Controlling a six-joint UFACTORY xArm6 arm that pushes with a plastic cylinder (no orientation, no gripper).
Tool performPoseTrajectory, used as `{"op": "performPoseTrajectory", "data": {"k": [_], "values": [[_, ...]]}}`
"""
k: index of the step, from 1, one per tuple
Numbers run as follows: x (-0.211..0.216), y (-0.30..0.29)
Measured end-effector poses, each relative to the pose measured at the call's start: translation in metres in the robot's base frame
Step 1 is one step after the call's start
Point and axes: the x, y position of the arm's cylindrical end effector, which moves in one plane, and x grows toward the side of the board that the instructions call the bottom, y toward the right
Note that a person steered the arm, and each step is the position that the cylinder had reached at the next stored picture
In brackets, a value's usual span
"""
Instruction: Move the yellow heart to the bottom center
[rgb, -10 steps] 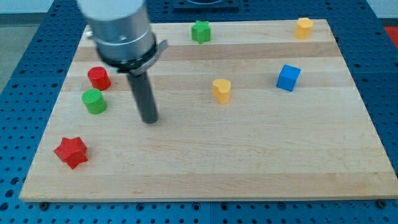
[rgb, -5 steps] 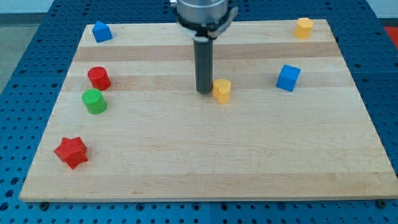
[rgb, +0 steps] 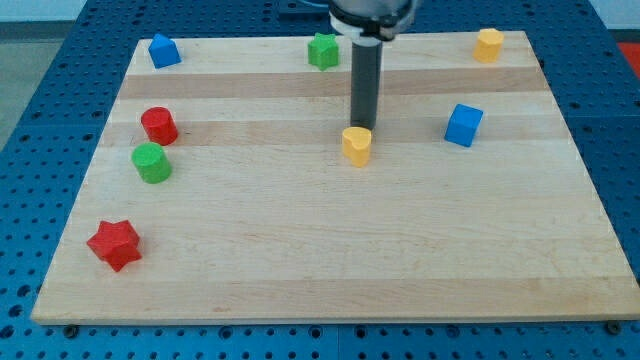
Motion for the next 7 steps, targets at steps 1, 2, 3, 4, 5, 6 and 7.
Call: {"op": "performPoseTrajectory", "data": {"k": [1, 2, 3, 4, 5, 6, 7], "values": [[0.045, -0.008], [0.061, -0.012], [0.028, -0.011], [0.000, -0.017], [0.012, -0.046], [0.073, -0.046], [0.107, -0.046]]}}
